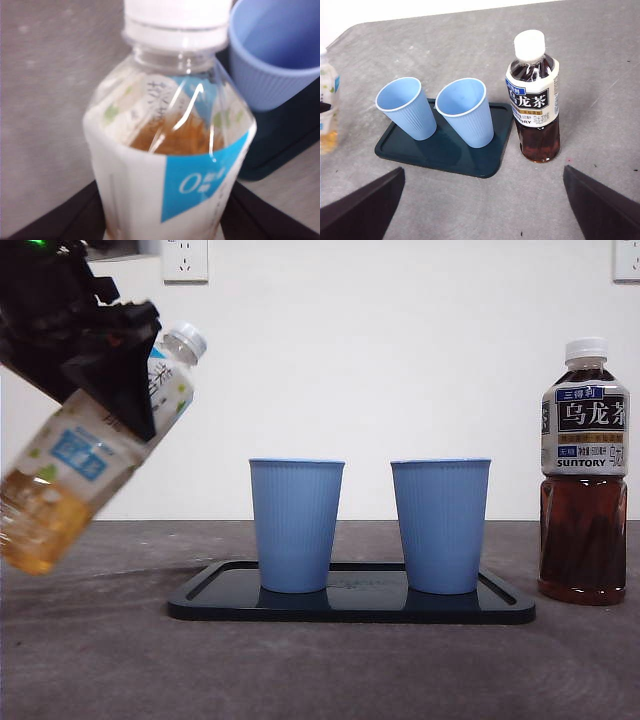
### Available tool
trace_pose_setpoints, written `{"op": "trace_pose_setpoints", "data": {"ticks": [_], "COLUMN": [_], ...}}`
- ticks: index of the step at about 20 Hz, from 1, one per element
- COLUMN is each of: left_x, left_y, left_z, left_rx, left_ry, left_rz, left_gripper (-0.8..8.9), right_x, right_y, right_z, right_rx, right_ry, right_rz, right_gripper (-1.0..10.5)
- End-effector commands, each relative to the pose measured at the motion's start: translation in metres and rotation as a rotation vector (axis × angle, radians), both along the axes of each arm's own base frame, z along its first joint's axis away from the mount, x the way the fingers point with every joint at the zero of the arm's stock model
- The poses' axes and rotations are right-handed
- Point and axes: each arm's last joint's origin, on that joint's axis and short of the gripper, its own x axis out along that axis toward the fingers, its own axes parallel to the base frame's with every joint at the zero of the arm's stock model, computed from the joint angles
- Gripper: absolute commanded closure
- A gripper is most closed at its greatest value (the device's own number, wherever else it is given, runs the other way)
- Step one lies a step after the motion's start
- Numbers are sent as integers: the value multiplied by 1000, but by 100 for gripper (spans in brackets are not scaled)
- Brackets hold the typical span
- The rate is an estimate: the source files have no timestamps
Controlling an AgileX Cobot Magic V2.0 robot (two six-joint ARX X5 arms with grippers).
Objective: Pour the drink into the cup
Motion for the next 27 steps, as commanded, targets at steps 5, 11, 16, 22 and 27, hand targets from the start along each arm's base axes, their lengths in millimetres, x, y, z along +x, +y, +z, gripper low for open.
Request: {"op": "trace_pose_setpoints", "data": {"ticks": [5, 11, 16, 22, 27], "left_x": [16, 17, 15, 13, 11], "left_y": [-44, -68, -84, -98, -106], "left_z": [25, 20, 4, -5, -9], "left_rx": [289, 546, 736, 882, 972], "left_ry": [-37, -52, -72, -121, -142], "left_rz": [-77, -122, -134, -146, -188], "left_gripper": [599, 599, 600, 601, 603], "right_x": [0, 0, 0, 0, 0], "right_y": [-1, -1, -1, -1, -1], "right_z": [3, 3, 3, 3, 3], "right_rx": [-9, -14, -7, -3, 3], "right_ry": [-15, -16, -13, -12, -10], "right_rz": [-34, -47, -43, -37, -23], "right_gripper": [440, 440, 440, 440, 440]}}
